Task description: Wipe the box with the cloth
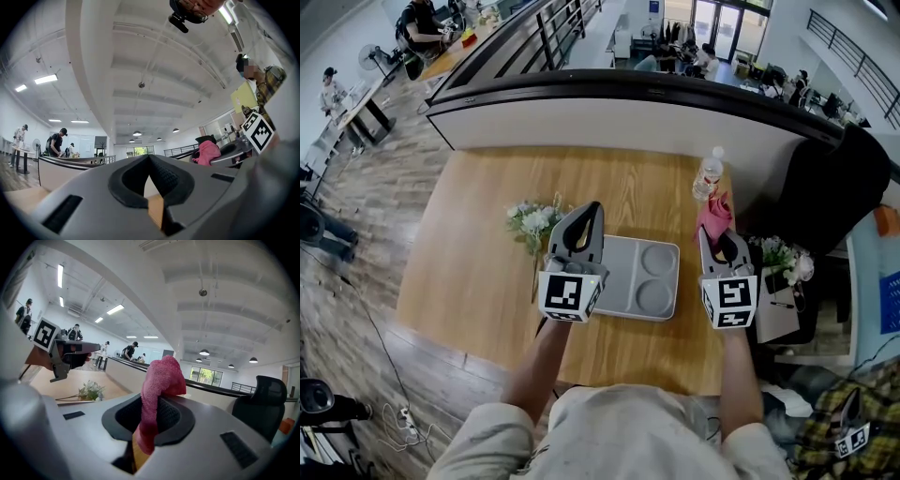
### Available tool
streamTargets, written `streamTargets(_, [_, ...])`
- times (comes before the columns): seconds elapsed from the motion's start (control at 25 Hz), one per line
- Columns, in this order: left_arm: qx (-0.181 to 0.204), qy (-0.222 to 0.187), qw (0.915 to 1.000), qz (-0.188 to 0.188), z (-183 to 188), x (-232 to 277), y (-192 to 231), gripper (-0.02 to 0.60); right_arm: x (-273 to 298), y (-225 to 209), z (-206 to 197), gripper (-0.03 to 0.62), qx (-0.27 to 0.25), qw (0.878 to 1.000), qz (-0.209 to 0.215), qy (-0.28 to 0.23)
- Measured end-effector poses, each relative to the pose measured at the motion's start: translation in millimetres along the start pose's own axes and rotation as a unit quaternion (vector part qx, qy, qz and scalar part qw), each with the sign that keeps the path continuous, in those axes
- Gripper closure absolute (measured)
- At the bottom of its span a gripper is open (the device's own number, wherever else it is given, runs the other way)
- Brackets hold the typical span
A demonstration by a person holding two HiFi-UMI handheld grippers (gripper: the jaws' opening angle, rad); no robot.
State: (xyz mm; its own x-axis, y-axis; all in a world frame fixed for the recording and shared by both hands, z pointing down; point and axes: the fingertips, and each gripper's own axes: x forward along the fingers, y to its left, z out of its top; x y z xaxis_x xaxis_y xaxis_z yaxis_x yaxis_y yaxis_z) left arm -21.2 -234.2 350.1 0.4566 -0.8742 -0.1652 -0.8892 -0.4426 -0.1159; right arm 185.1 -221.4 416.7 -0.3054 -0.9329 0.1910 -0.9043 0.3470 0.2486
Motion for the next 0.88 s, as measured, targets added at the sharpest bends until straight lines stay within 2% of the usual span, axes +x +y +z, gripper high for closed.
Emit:
streamTargets(0.48, [-0.006, 0.014, 0.9999, 0.006, -9.4, -7.3, -0.2, 0.568, 23.6, 33.4, -48.2, 0.526, -0.079, 0.992, 0.042, 0.087])
streamTargets(0.68, [-0.007, 0.019, 0.9998, 0.007, -11.3, -9.4, -2.7, 0.568, 31.3, 39.8, -74.3, 0.526, -0.109, 0.984, 0.055, 0.128])
streamTargets(0.88, [-0.009, 0.022, 0.9997, 0.007, -15.8, -11.4, -3.3, 0.568, 41.6, 57.5, -102.5, 0.526, -0.143, 0.971, 0.083, 0.172])
